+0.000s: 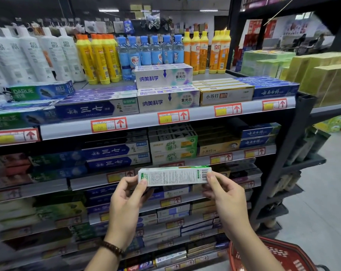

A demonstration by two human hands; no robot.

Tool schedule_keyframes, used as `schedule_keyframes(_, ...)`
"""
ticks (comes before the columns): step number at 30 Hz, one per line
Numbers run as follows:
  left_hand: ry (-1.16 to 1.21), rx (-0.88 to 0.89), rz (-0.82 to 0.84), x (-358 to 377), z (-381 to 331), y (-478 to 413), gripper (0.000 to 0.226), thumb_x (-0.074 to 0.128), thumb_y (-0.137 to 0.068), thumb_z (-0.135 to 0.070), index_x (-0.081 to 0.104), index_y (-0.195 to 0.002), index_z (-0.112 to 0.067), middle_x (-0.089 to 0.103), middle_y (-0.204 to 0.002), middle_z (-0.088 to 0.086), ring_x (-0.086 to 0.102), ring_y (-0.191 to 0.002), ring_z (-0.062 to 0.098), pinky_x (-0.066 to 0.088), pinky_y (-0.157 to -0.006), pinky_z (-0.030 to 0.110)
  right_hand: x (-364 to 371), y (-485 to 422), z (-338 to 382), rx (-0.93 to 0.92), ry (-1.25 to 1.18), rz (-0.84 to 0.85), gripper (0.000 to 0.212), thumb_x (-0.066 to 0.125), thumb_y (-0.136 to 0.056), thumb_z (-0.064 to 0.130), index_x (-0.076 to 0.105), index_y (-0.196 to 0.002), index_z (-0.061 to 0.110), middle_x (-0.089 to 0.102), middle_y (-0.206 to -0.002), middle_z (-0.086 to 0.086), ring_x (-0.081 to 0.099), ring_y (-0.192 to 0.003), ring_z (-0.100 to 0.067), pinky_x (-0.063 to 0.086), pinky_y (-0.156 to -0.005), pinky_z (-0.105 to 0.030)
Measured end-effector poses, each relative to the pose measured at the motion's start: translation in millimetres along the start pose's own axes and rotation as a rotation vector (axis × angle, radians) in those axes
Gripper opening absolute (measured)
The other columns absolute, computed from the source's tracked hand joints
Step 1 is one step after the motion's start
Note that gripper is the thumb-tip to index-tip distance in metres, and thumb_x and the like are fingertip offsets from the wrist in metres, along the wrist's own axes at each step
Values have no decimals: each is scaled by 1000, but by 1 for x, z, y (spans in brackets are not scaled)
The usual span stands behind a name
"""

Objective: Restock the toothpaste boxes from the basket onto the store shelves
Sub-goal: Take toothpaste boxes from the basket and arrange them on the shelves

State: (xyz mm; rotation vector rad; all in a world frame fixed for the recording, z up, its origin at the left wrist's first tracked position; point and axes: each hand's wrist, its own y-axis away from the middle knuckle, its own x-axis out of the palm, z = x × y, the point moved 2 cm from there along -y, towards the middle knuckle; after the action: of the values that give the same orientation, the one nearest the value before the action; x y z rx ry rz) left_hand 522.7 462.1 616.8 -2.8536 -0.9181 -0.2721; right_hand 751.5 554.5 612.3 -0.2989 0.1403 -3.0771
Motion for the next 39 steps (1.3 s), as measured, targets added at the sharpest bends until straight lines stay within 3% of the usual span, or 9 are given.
schedule_keyframes(6,42,-40,-23,-4,10,-4,19,68,-95,-17,67,-107,-2,78,-112,13,74,-111,29,54,-104,49,1,1,-6,25,-18,-17,20,72,-98,28,82,-109,15,82,-103,-1,78,-103,-19,63,-91,-38)
schedule_keyframes(11,47,-38,-26,-2,9,-8,20,71,-93,-19,69,-106,-3,78,-111,9,75,-109,25,56,-101,47,2,3,-7,16,-1,-36,17,73,-98,29,82,-104,16,82,-101,-3,78,-101,-20,63,-90,-41)
schedule_keyframes(16,40,-34,-54,-5,9,-9,33,76,-85,-29,71,-105,-4,77,-115,7,75,-110,24,59,-97,47,3,3,-8,9,27,-25,15,75,-97,29,80,-105,17,81,-101,0,77,-98,-19,64,-87,-38)
schedule_keyframes(22,-56,4,-95,-6,1,-13,38,80,-79,-39,77,-109,-15,76,-123,-4,76,-108,19,65,-86,41,6,1,-8,-3,76,10,19,77,-95,11,77,-113,18,81,-100,3,77,-87,-12,60,-76,-23)
schedule_keyframes(26,-91,8,-74,-10,2,-16,24,78,-90,-25,76,-111,-15,75,-123,-2,80,-93,23,66,-82,37,9,-2,-7,-14,121,-29,16,76,-97,13,77,-112,19,81,-101,5,78,-92,-14,63,-82,-32)
schedule_keyframes(29,-90,-1,-72,-13,3,-19,16,75,-94,-15,75,-110,-13,78,-117,1,79,-94,24,66,-82,37,11,-2,-5,-25,120,-49,15,74,-98,13,78,-111,18,81,-101,5,77,-92,-13,64,-81,-29)
schedule_keyframes(33,-95,-6,-46,-15,1,-22,19,71,-96,-6,72,-114,-12,81,-100,-9,80,-91,23,65,-81,34,16,-3,-4,-34,144,-70,13,73,-99,12,78,-109,19,81,-100,5,77,-92,-14,64,-82,-30)
schedule_keyframes(39,-101,-14,-20,-23,2,-29,18,67,-99,-5,71,-115,-13,79,-101,-14,80,-91,22,65,-81,36,23,-3,-4,-63,161,-99,12,73,-100,14,79,-108,20,81,-102,2,77,-98,-15,63,-87,-37)
